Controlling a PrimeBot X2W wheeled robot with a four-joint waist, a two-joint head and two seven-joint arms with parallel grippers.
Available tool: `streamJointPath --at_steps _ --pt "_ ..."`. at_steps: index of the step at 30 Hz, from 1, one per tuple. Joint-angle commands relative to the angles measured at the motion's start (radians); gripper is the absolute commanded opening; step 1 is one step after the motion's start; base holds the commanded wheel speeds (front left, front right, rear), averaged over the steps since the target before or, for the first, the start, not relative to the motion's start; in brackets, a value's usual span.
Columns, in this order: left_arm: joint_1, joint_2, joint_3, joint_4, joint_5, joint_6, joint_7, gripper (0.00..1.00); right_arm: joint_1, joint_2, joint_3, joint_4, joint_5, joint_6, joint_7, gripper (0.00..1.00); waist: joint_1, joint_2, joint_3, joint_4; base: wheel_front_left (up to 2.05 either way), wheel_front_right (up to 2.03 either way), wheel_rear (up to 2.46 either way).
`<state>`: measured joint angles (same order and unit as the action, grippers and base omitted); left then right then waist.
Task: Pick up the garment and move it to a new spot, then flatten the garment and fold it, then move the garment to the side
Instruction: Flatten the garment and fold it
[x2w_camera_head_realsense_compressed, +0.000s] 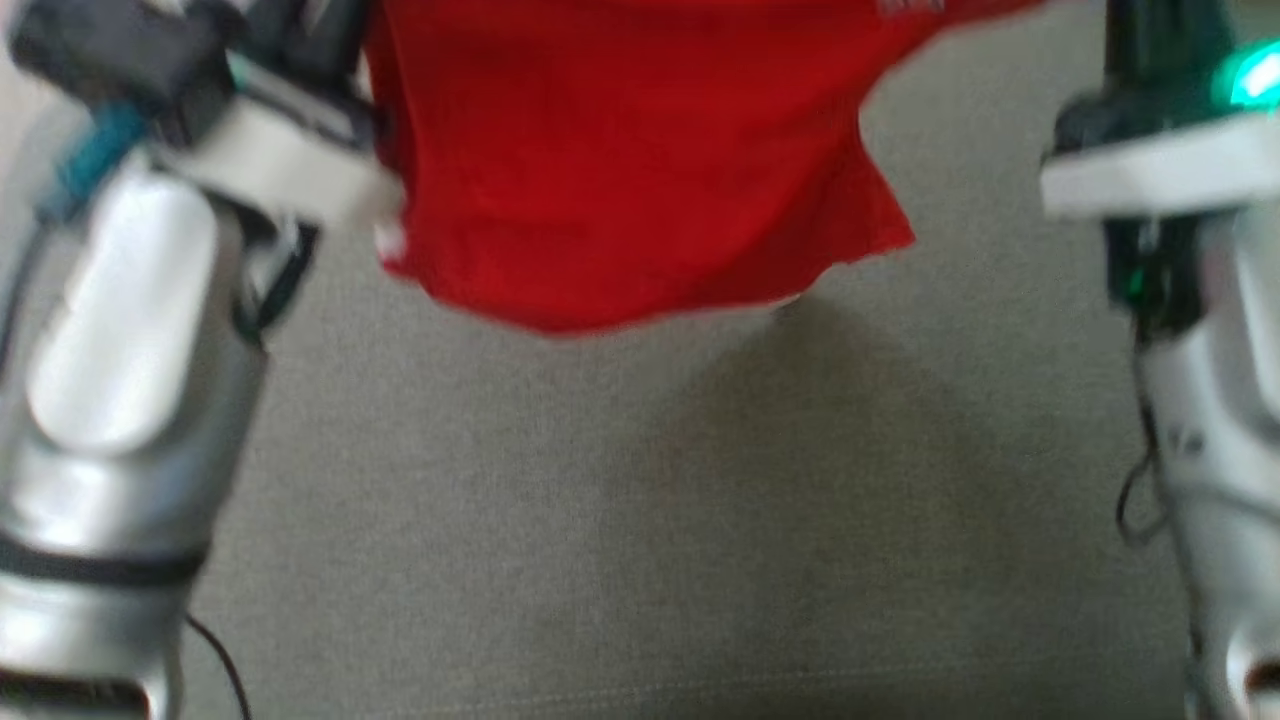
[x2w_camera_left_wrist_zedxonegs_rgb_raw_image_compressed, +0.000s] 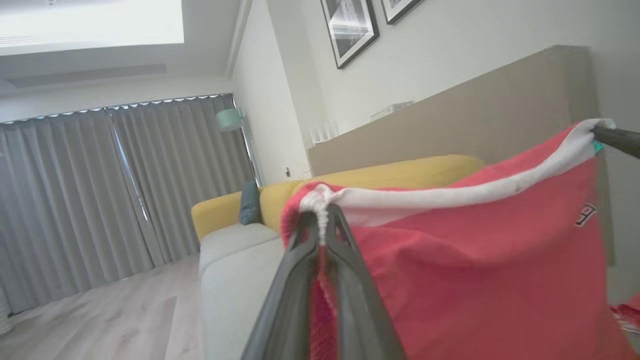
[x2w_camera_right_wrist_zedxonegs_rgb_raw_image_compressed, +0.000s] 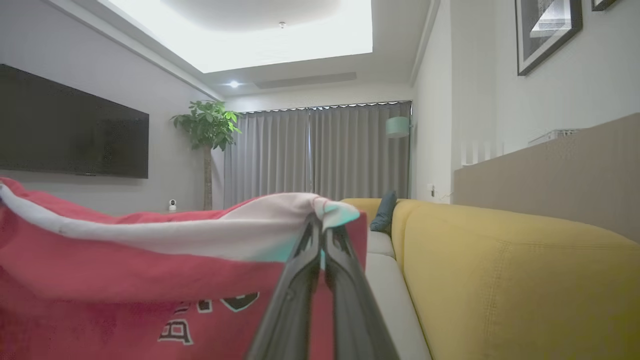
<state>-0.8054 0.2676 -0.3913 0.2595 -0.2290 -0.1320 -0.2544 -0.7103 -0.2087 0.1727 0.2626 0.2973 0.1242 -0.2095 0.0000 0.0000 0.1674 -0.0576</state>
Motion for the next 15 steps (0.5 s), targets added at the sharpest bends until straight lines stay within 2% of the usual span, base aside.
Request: streamJointPath --at_steps 1,5,10,13,15 --pt "-0.084 0.043 0.023 -0.005 0.001 0.002 0.010 0.00 -0.072 -0.010 0.013 -0.006 -0.007 0.007 0.003 0.00 0.0000 0.0000 0.064 0.002 0.00 0.00 0.00" --pt "-0.265 0.031 0.004 0.115 0.027 0.002 0.005 0.00 -0.263 -0.011 0.015 0.120 -0.048 0.007 -0.016 0.00 0.0000 0.0000 0.156 0.007 0.00 0.00 0.00" --pt "-0.468 -0.009 0.033 0.254 0.051 0.038 -0.005 0.00 -0.497 0.009 -0.057 0.277 -0.129 0.007 -0.046 0.00 0.0000 0.0000 0.247 -0.001 0.00 0.00 0.00" --pt "-0.540 -0.042 0.054 0.292 0.040 0.039 -0.007 0.00 -0.571 0.024 -0.093 0.336 -0.168 0.007 -0.051 0.00 0.0000 0.0000 0.287 -0.003 0.00 0.00 0.00" --pt "-0.529 -0.061 0.068 0.304 0.028 0.035 -0.007 0.00 -0.567 0.038 -0.094 0.352 -0.173 0.007 -0.052 0.00 0.0000 0.0000 0.296 -0.007 0.00 0.00 0.00"
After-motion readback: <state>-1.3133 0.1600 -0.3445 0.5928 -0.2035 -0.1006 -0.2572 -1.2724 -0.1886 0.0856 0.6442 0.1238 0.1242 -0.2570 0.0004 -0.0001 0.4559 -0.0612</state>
